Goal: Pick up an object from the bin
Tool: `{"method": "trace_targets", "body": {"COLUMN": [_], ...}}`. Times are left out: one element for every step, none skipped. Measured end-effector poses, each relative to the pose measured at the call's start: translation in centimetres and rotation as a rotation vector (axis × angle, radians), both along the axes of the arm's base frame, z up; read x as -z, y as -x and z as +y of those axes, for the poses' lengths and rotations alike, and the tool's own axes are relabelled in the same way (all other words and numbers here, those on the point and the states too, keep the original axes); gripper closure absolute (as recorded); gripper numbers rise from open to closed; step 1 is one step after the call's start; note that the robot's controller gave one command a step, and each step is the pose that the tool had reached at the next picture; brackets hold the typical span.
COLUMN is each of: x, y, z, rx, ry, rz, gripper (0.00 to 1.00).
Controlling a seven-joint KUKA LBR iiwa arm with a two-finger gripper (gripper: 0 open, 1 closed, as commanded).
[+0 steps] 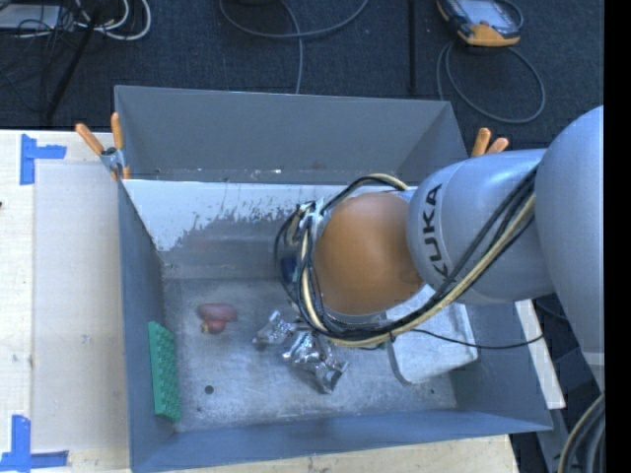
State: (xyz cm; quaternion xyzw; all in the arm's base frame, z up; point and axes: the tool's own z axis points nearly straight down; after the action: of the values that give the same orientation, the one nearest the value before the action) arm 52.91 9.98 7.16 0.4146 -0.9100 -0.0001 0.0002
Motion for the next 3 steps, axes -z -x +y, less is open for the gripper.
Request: {"method": "trace_targets", "body": {"x": [-0.2, -0.4, -17.2], "y": [-6.5, -6.5, -5.9], "z": [-3.2, -3.3, -2.9], "rx": [0.020, 0.021, -0.020], "ry": [-0.004, -0.002, -0.002], "rz": [-0.005, -0.008, -0.010], "gripper": [0.00, 1.00, 1.00]}}
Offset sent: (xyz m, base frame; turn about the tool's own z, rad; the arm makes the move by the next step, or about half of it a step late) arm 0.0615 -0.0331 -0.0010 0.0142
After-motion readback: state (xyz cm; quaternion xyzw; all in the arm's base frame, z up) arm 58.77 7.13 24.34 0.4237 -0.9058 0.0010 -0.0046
